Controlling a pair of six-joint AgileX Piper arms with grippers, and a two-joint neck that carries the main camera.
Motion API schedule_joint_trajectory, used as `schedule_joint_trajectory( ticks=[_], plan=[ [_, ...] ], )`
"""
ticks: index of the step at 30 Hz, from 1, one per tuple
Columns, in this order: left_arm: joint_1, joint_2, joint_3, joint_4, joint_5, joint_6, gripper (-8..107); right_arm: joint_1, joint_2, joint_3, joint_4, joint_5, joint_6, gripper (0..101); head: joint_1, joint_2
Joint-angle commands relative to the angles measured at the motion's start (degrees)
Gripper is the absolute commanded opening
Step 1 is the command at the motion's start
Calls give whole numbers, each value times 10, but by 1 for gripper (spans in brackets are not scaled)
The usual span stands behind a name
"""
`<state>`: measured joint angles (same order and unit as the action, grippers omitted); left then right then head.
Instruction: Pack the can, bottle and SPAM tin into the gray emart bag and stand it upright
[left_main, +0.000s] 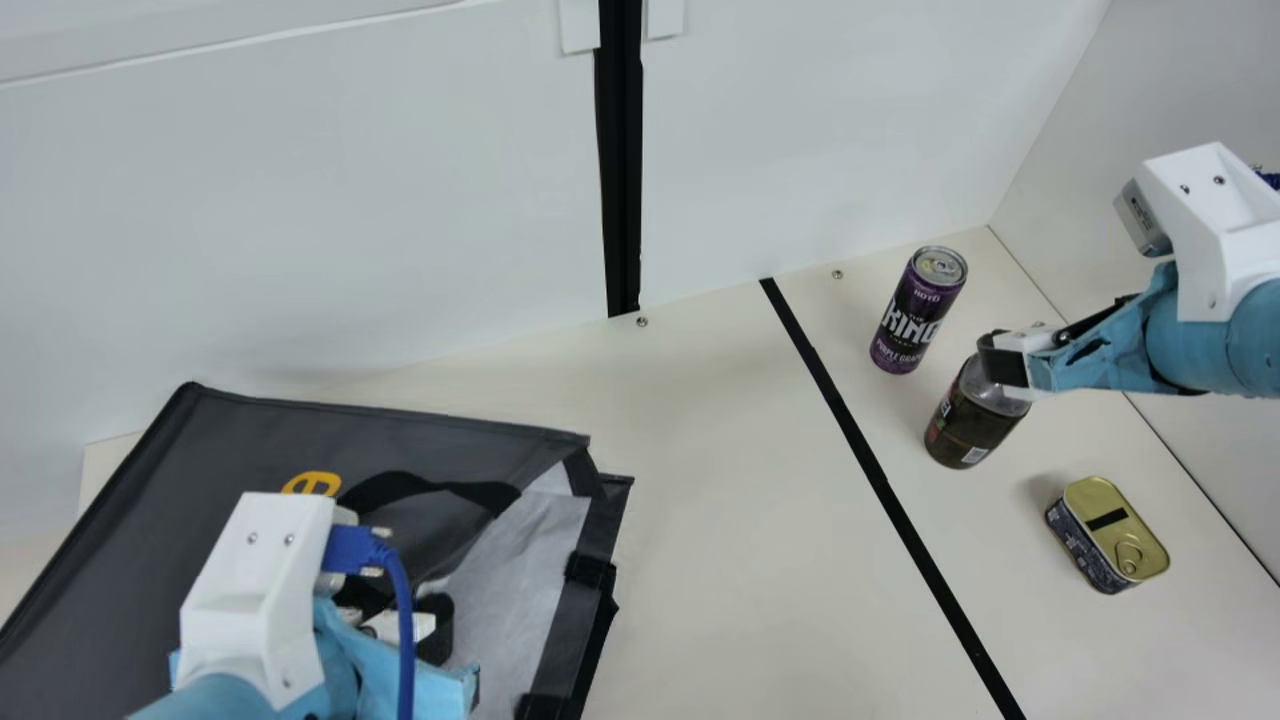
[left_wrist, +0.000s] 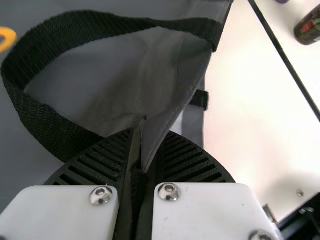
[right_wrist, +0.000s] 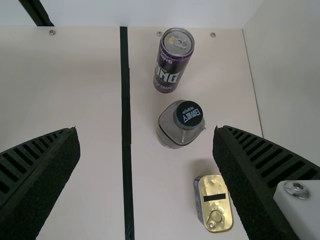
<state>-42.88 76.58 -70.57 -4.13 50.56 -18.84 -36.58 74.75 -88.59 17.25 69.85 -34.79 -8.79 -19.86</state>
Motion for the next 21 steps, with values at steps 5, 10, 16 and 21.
schedule_joint_trajectory(
  ticks=[5, 10, 16, 21],
  plan=[
    [50, -2, 21, -152, -9, 91, -8, 0, 0, 0, 0, 0, 0, 95, -12, -1],
    [88, -1, 32, -236, -5, 151, -8, 0, 0, 0, 0, 0, 0, 95, -12, -1],
    [130, 2, 37, -314, 8, 212, -8, 0, 0, 0, 0, 0, 0, 95, -12, -1],
    [161, 4, 42, -369, 20, 253, -8, 0, 0, 0, 0, 0, 0, 95, -12, -1]
  ],
)
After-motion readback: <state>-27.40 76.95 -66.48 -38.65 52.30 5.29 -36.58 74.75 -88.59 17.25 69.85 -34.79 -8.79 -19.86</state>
